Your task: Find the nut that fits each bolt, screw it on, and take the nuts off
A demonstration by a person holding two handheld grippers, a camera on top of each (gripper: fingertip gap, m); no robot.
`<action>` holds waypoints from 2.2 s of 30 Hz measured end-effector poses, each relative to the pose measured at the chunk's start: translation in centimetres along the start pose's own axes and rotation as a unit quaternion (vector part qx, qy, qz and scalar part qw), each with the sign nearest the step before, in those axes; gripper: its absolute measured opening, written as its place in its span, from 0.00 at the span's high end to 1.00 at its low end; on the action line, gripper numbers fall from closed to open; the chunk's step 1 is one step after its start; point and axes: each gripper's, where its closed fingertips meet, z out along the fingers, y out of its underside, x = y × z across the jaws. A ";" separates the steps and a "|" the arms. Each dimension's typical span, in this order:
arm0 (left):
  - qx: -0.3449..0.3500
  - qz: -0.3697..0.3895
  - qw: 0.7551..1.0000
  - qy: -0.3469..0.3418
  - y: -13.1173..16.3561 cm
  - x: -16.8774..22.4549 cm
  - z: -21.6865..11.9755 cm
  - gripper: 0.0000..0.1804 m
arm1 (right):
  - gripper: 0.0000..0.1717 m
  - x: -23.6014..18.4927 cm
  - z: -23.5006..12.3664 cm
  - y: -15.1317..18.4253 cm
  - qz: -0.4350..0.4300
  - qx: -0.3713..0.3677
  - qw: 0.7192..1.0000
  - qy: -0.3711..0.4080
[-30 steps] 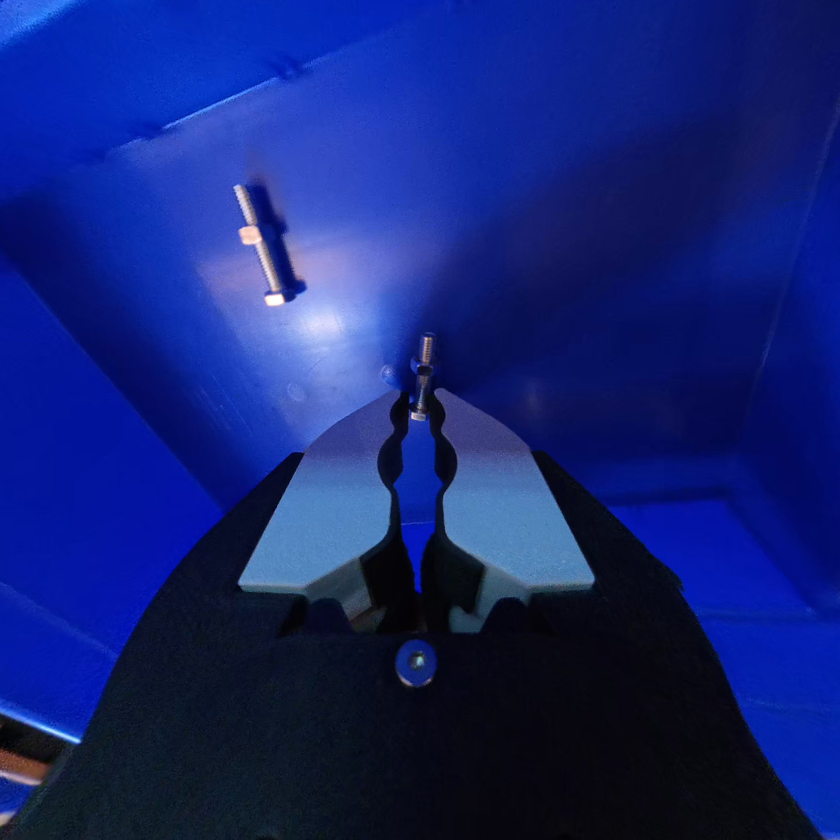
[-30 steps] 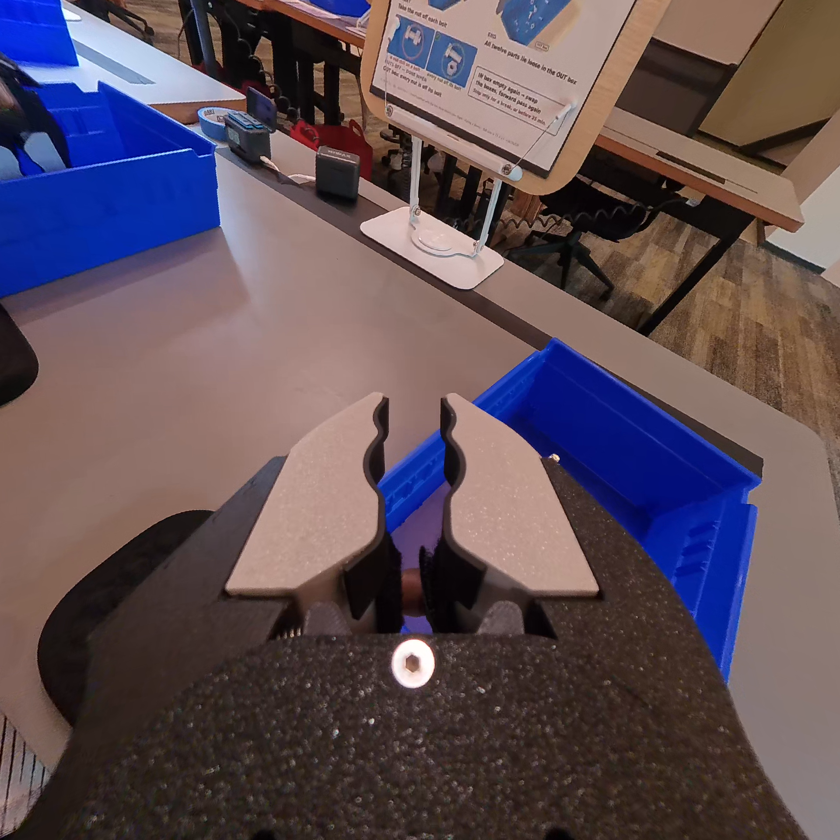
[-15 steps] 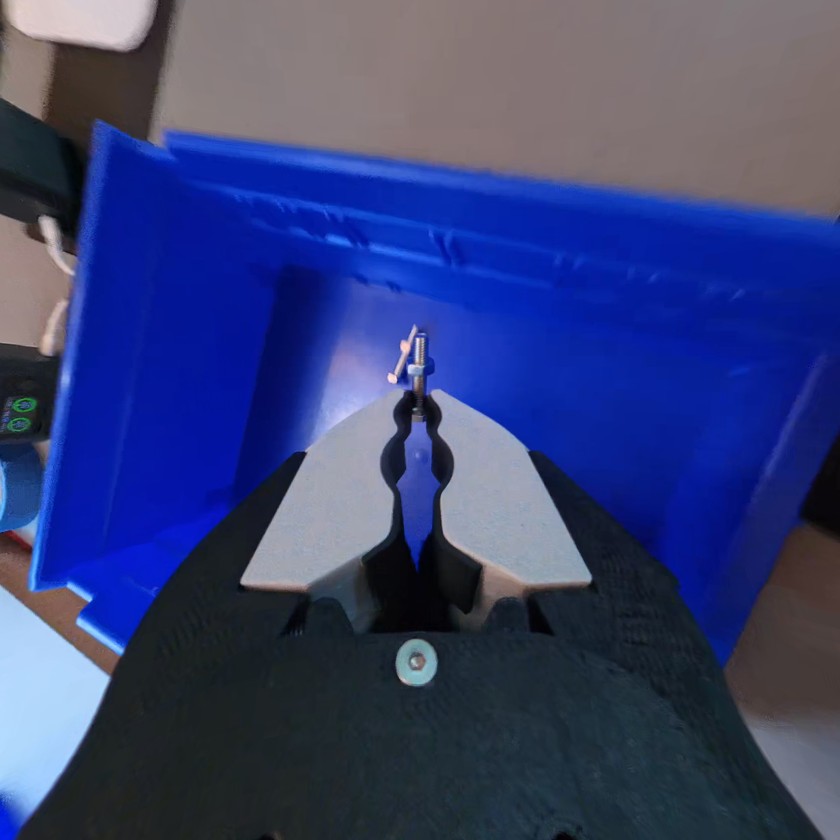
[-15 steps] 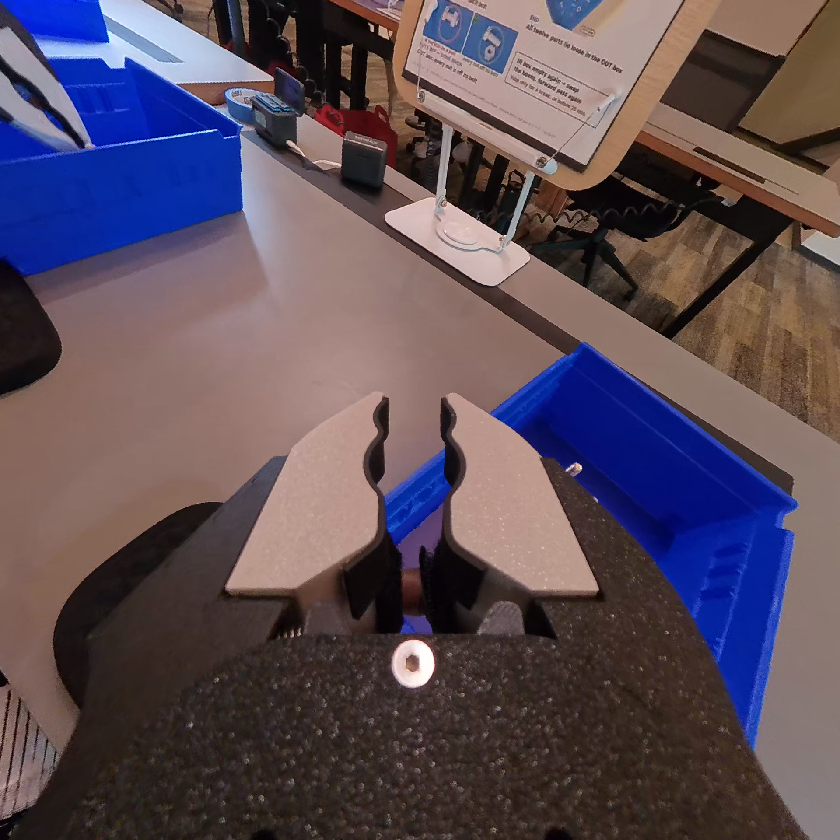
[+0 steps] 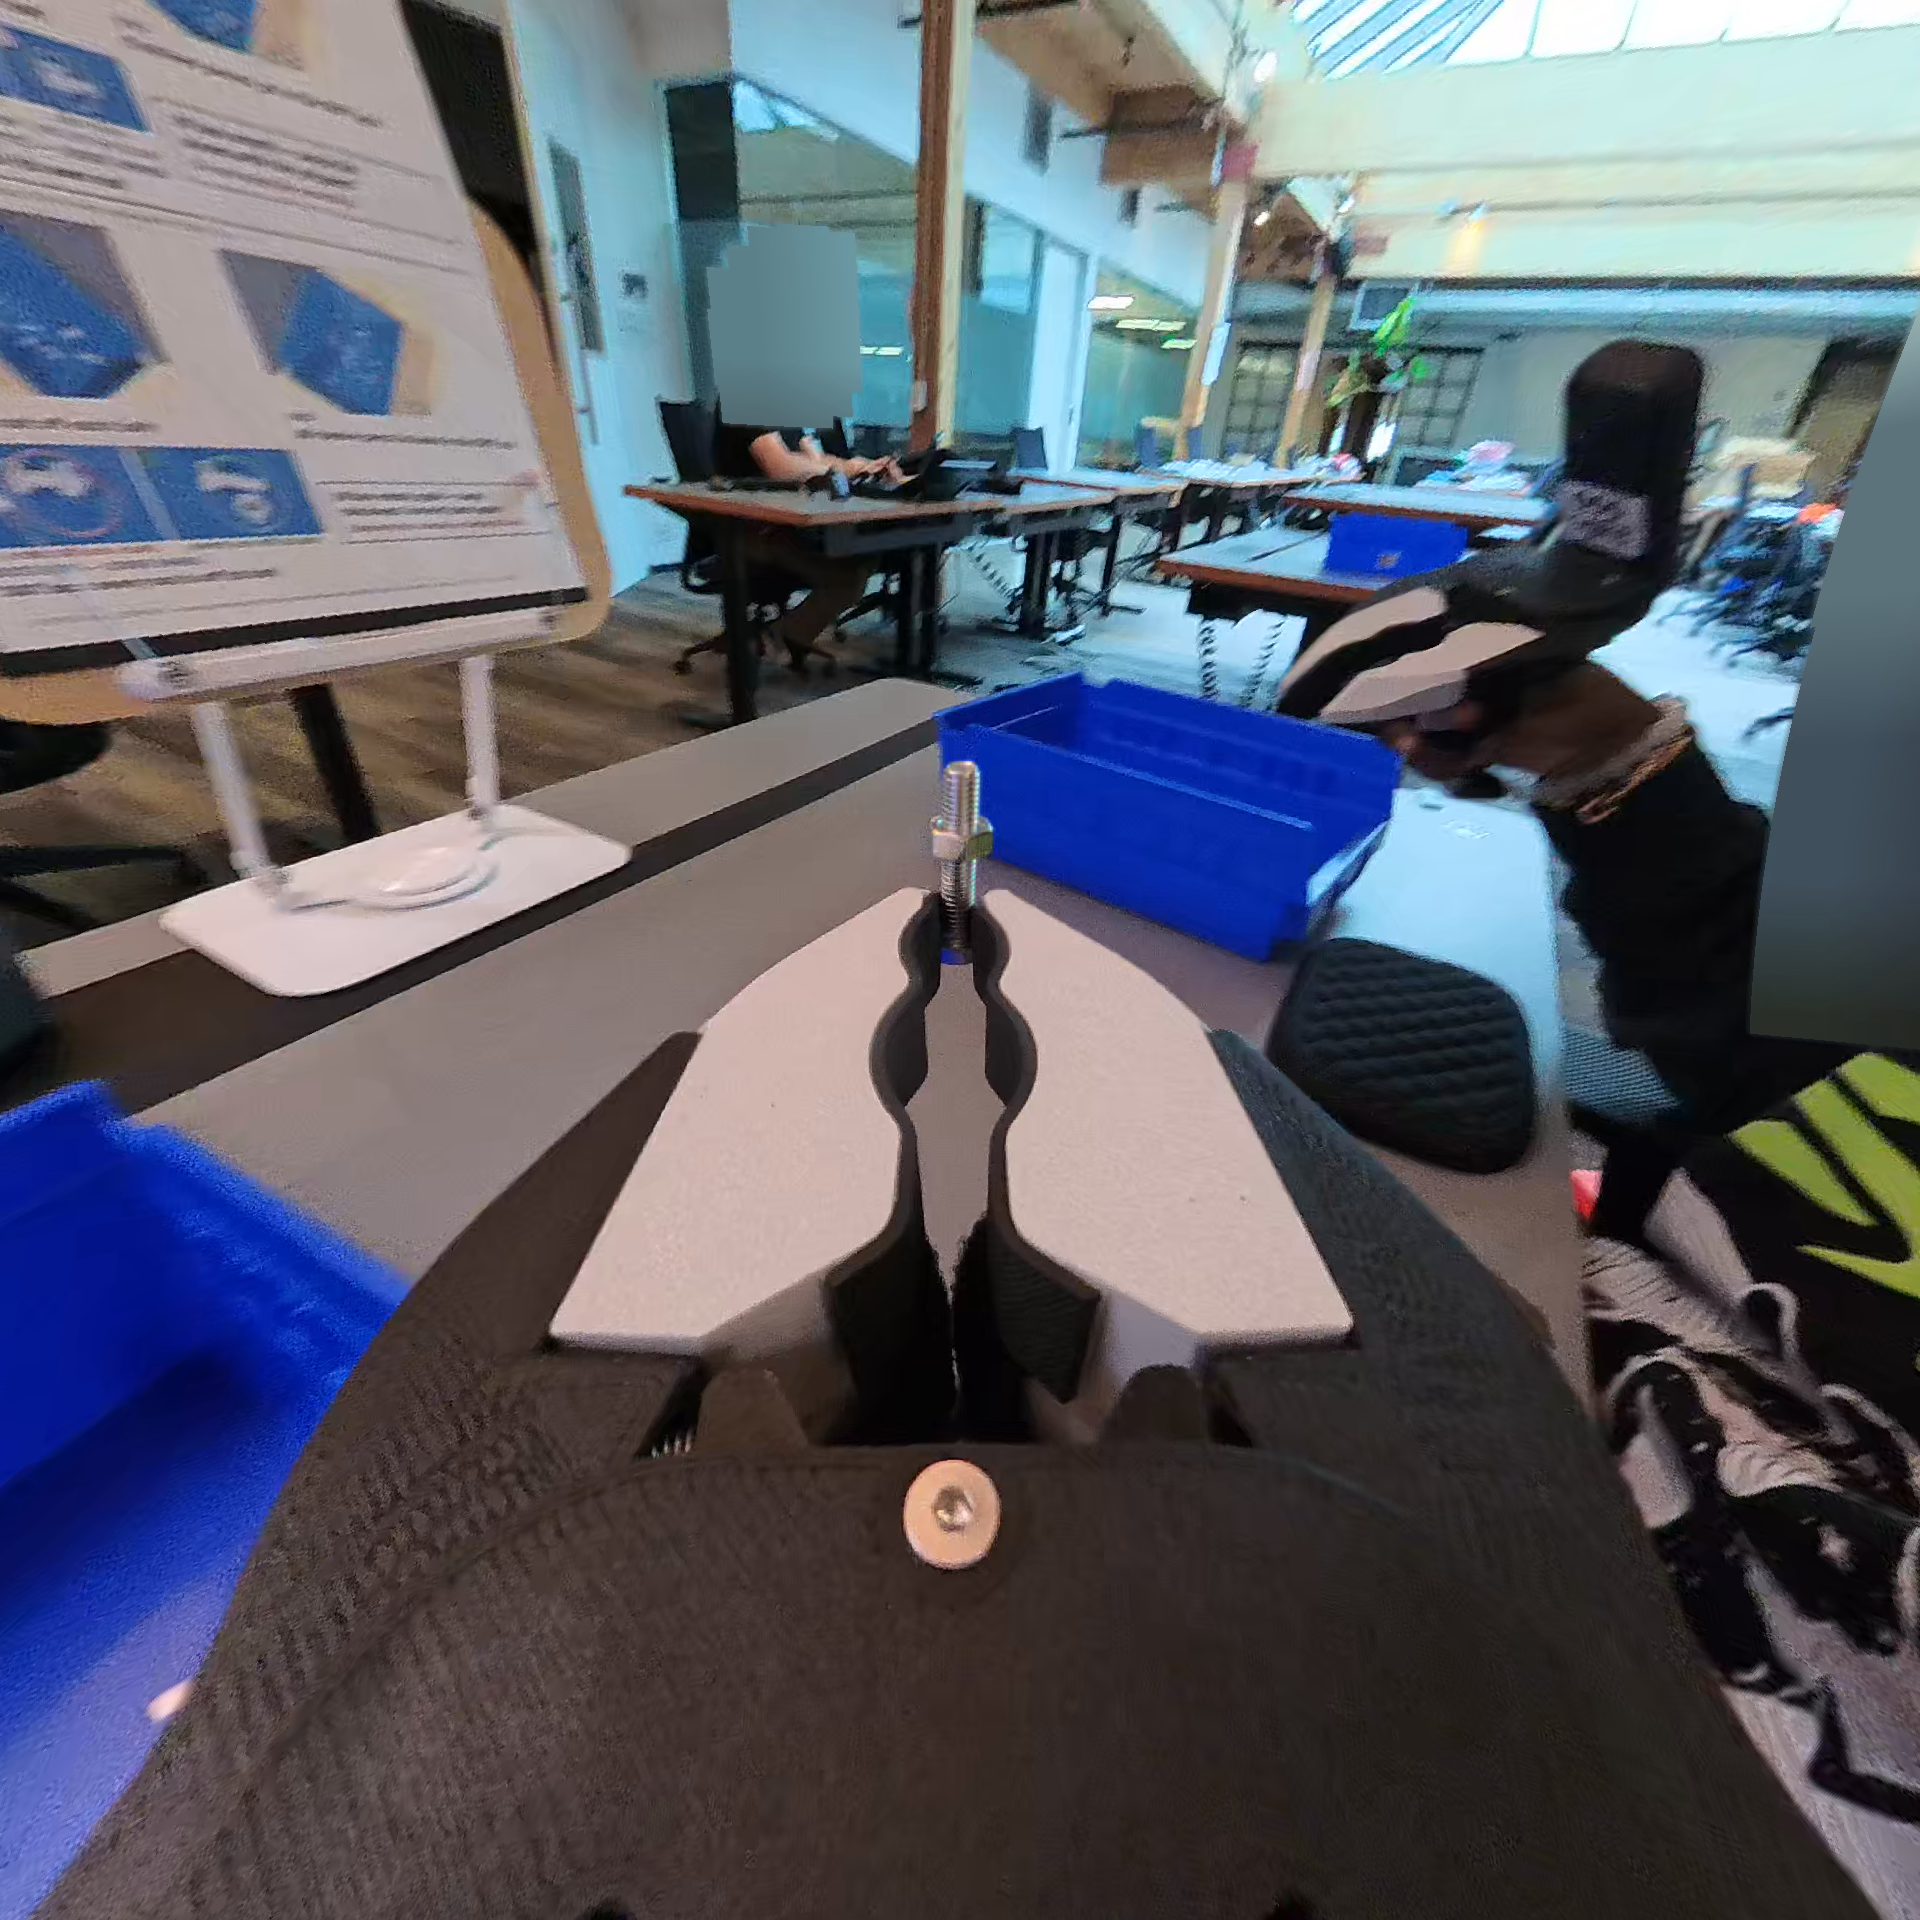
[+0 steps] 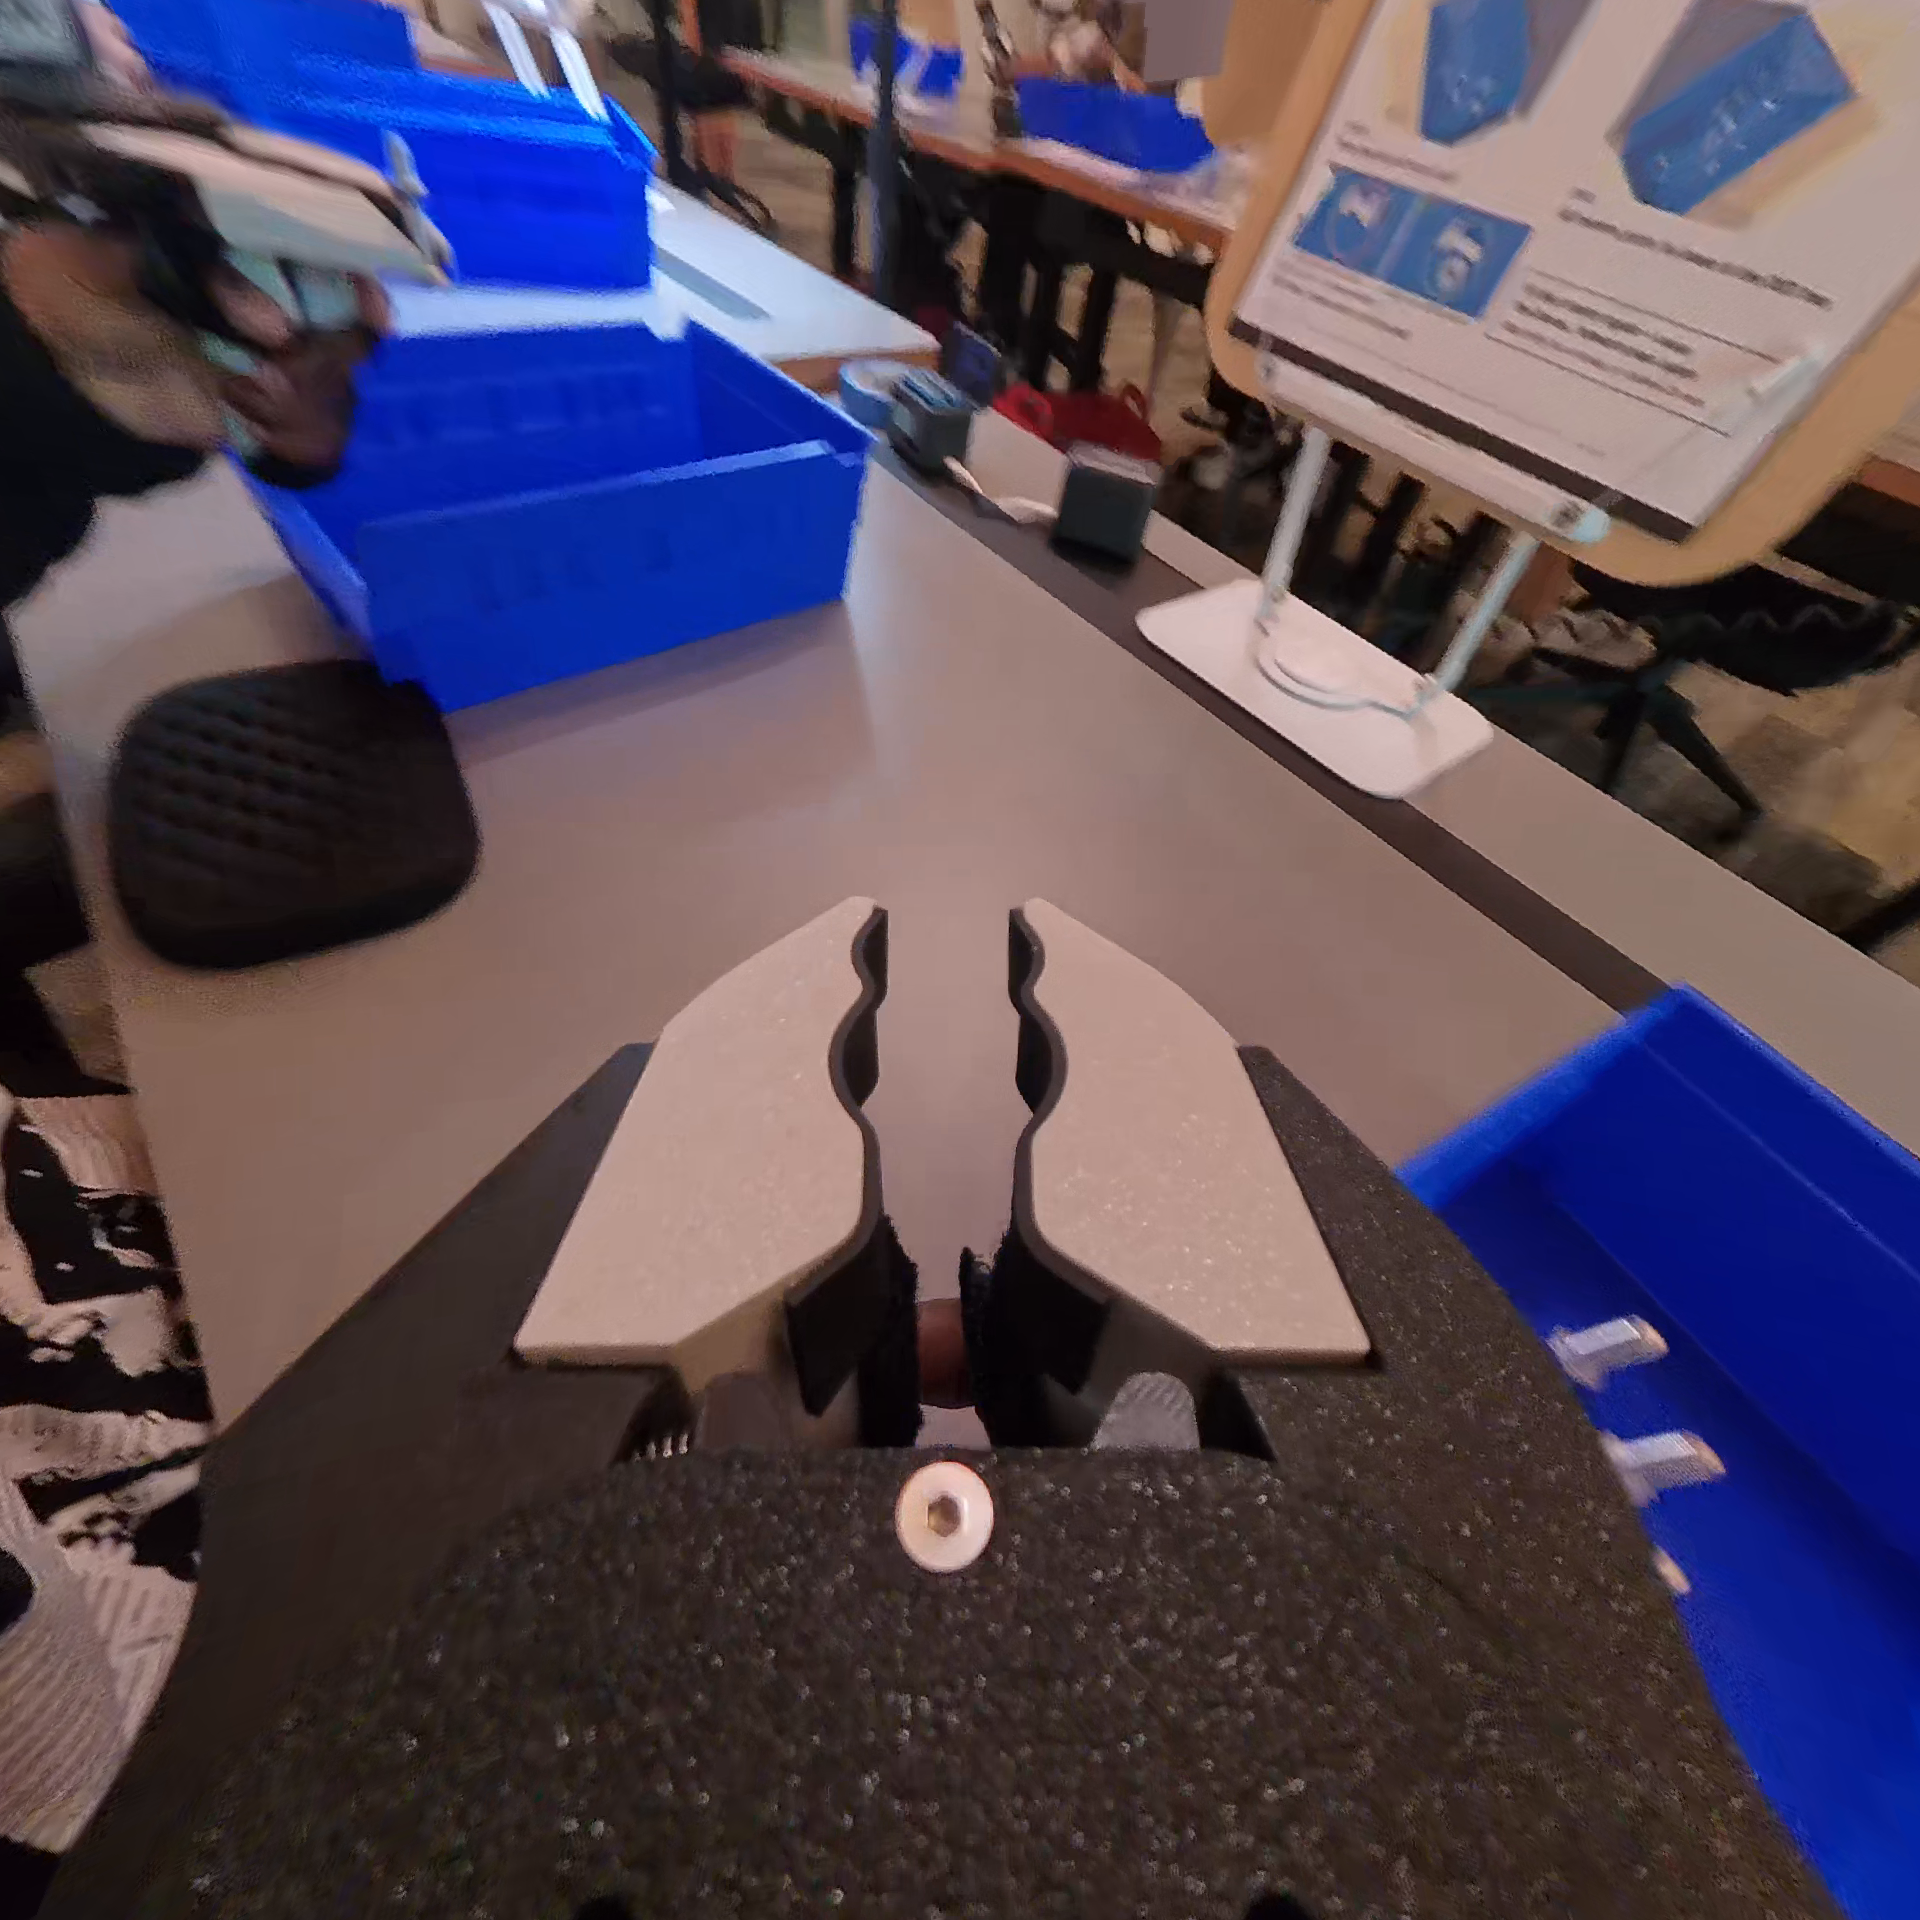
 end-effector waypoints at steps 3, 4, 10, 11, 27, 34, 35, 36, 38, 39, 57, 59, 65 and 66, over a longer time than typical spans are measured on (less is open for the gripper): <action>0.022 -0.024 0.999 0.039 0.3 3.7 1.7 0.97 | 0.86 -2.7 1.0 -1.9 0.006 0.077 0.995 -0.062; 0.028 -0.032 0.998 0.054 0.6 4.9 2.2 0.97 | 0.86 -3.7 1.2 -2.5 0.008 0.103 0.991 -0.084; 0.042 -0.067 0.989 0.124 3.2 10.4 5.3 0.97 | 0.78 -8.6 2.2 -4.1 0.022 0.198 0.963 -0.182; 0.044 -0.068 0.988 0.132 3.8 11.1 5.6 0.97 | 0.76 -9.3 2.5 -3.9 0.025 0.201 0.960 -0.192; 0.006 -0.059 0.982 0.177 9.5 15.9 7.6 0.97 | 0.70 -15.7 7.3 0.3 0.078 0.169 0.951 -0.248; -0.005 -0.043 0.982 0.184 10.0 16.4 7.7 0.97 | 0.71 -16.3 8.1 0.8 0.085 0.156 0.951 -0.253; -0.004 -0.044 0.982 0.185 9.9 16.4 7.6 0.97 | 0.72 -16.1 8.1 0.9 0.084 0.154 0.953 -0.249; -0.004 -0.046 0.982 0.185 9.9 16.3 7.6 0.97 | 0.72 -15.9 8.0 0.9 0.085 0.156 0.953 -0.246; -0.003 -0.049 0.982 0.185 9.9 16.3 7.6 0.97 | 0.71 -15.4 7.6 0.9 0.088 0.158 0.953 -0.243; -0.003 -0.050 0.982 0.185 9.9 16.2 7.6 0.97 | 0.71 -15.1 7.3 1.0 0.088 0.158 0.954 -0.241; -0.018 -0.032 0.983 0.182 10.4 16.5 7.9 0.97 | 0.70 -16.8 7.2 0.9 0.095 0.166 0.943 -0.274; -0.019 -0.028 0.983 0.183 10.4 16.6 7.9 0.97 | 0.70 -16.6 7.6 1.0 0.099 0.162 0.944 -0.270; -0.014 -0.032 0.982 0.183 10.3 16.6 7.8 0.97 | 0.71 -14.8 6.6 1.6 0.106 0.162 0.949 -0.248; -0.013 -0.034 0.982 0.185 10.3 16.5 7.7 0.97 | 0.73 -14.2 6.3 1.8 0.107 0.163 0.951 -0.239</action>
